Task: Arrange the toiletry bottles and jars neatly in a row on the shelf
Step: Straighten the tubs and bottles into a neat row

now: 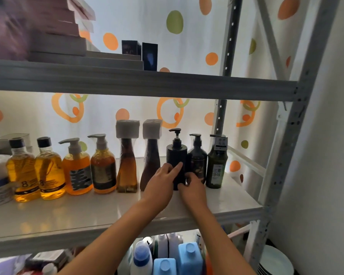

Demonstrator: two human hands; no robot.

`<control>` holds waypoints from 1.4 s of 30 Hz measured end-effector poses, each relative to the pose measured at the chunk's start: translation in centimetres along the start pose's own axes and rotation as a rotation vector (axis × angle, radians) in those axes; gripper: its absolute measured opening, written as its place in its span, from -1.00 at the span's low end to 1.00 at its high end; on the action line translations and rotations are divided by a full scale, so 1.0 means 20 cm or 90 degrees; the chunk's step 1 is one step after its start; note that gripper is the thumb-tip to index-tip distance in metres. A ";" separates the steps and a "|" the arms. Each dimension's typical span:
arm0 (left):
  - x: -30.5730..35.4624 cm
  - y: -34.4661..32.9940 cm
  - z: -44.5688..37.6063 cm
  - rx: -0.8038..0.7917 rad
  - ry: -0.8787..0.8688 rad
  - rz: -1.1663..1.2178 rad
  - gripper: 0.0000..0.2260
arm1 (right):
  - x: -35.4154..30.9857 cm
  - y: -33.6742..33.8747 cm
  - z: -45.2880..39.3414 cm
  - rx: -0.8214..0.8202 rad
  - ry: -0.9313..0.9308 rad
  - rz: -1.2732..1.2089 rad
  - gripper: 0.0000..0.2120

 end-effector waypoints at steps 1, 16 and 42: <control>0.00 -0.01 0.00 -0.016 0.011 0.003 -0.37 | 0.00 0.02 -0.01 -0.013 0.002 0.004 -0.60; -0.04 -0.05 0.00 -0.115 0.051 0.020 -0.43 | 0.03 0.04 -0.06 -0.081 0.013 -0.100 -0.59; 0.27 -0.34 -0.24 -0.244 0.056 0.497 -0.40 | 0.27 0.34 -0.12 0.193 -0.039 -0.118 -0.63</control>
Point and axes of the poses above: each hand's wrist, its own z-axis away from the middle knuckle, its own y-axis out of the back of the hand, x = y × z, the point moved 1 cm from there along -z, towards the middle knuckle, and after that the axes turned 13 degrees about -x, right-handed, at the moved point
